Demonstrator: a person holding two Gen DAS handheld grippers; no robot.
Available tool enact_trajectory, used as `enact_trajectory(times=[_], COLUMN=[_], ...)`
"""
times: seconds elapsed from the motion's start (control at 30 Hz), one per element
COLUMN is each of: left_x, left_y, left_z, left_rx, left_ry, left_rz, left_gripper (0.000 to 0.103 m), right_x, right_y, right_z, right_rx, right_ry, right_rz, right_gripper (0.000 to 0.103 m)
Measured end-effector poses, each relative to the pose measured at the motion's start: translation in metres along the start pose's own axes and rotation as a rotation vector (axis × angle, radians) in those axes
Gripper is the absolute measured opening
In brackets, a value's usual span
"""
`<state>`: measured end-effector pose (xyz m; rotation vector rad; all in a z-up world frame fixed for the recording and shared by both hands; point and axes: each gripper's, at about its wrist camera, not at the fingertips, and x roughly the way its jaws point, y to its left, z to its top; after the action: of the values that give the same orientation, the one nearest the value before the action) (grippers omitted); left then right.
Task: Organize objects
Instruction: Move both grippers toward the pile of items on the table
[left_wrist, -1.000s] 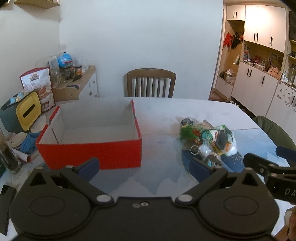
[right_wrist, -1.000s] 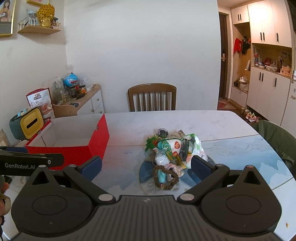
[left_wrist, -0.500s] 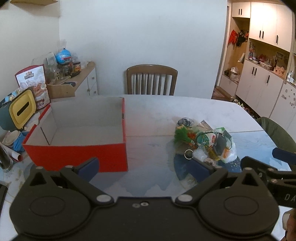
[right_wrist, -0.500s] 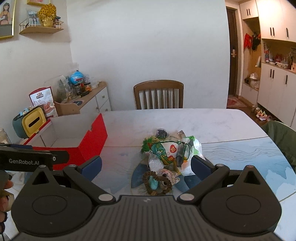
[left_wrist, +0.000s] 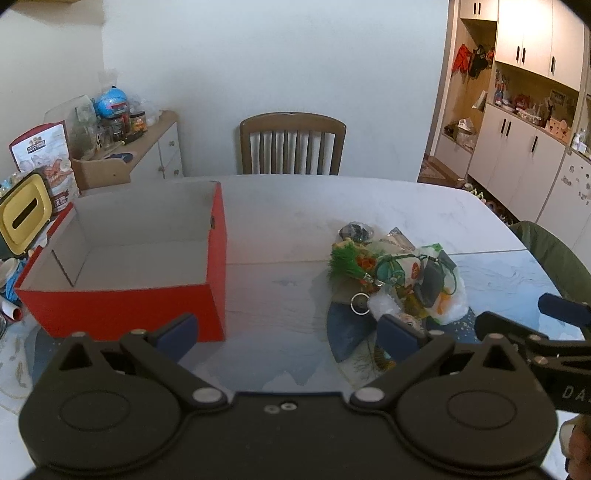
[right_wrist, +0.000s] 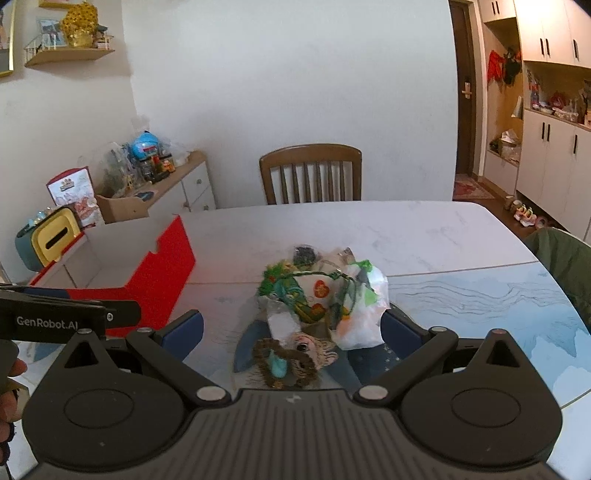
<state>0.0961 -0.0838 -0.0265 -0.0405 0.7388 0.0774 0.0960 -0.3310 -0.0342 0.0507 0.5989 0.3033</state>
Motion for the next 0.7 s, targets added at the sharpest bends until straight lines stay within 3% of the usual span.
enact_trajectory(times=[0.27,0.7], left_x=[0.013,0.068], left_y=[-0.009,-0.041], left_z=[0.003,-0.01], left_rx=[0.013,0.074], left_ry=[-0.005,0.055], left_rz=[-0.006,-0.105], left_gripper=[0.103,0.1], right_x=[0.015,0.059], right_y=[-0.021,-0.052], right_z=[0.003,0.007], right_rx=[0.02,-0.009], right_ry=[0.028,0.078], right_rz=[0.001,-0.039], right_gripper=[0.099,0.091])
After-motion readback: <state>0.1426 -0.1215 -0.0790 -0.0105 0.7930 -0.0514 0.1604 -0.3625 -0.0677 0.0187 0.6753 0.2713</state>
